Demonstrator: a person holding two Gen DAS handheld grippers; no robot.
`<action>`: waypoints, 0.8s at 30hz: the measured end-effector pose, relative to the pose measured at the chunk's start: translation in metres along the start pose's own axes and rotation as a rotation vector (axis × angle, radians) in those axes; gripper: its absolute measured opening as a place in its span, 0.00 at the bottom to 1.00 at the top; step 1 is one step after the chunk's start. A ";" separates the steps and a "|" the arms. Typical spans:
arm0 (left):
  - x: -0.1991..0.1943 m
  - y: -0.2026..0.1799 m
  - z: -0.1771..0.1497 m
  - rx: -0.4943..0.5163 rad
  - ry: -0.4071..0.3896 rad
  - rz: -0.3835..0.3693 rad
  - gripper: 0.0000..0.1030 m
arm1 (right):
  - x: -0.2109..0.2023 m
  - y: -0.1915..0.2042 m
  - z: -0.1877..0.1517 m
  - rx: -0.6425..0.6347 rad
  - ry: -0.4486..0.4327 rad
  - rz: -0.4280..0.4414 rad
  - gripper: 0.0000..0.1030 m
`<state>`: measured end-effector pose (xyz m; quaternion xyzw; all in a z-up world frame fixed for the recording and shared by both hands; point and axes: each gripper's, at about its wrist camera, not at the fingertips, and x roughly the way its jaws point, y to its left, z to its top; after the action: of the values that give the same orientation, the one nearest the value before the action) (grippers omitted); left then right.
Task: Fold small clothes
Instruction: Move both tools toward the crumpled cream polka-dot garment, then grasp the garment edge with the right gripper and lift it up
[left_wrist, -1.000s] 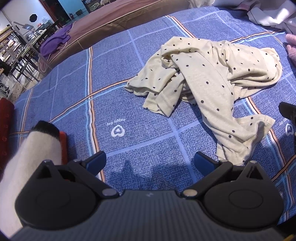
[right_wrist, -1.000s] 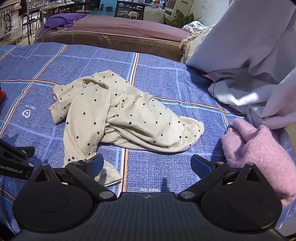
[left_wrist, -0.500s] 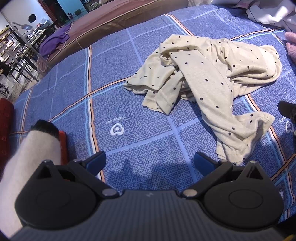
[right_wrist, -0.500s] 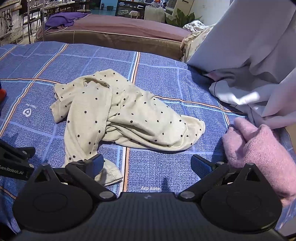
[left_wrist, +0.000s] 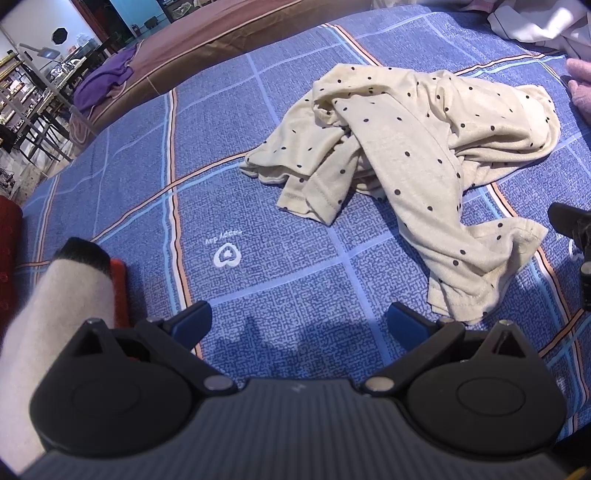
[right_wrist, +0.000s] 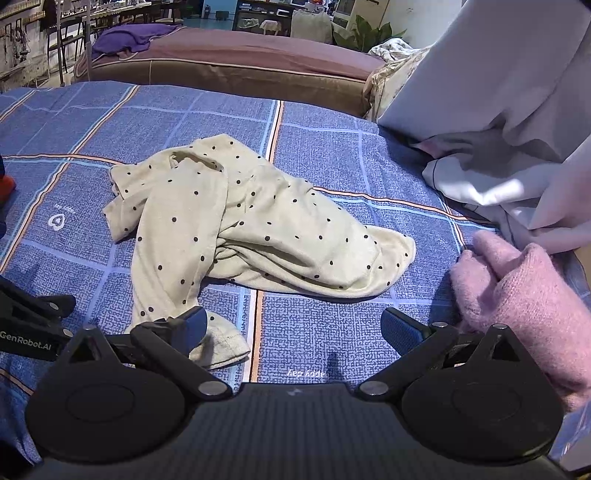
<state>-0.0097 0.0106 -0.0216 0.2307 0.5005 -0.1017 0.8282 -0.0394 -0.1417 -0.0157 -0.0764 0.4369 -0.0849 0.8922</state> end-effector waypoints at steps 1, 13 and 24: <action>0.001 0.000 0.000 0.000 0.001 -0.002 1.00 | 0.001 0.000 0.000 -0.001 0.001 0.003 1.00; 0.011 0.011 0.007 -0.044 -0.003 -0.056 1.00 | 0.004 -0.008 -0.004 0.052 -0.045 0.047 1.00; 0.049 0.034 0.032 -0.139 -0.116 -0.101 0.97 | 0.041 -0.027 0.010 0.222 -0.213 0.366 1.00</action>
<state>0.0523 0.0275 -0.0422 0.1409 0.4687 -0.1214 0.8636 -0.0089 -0.1766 -0.0356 0.0940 0.3346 0.0393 0.9368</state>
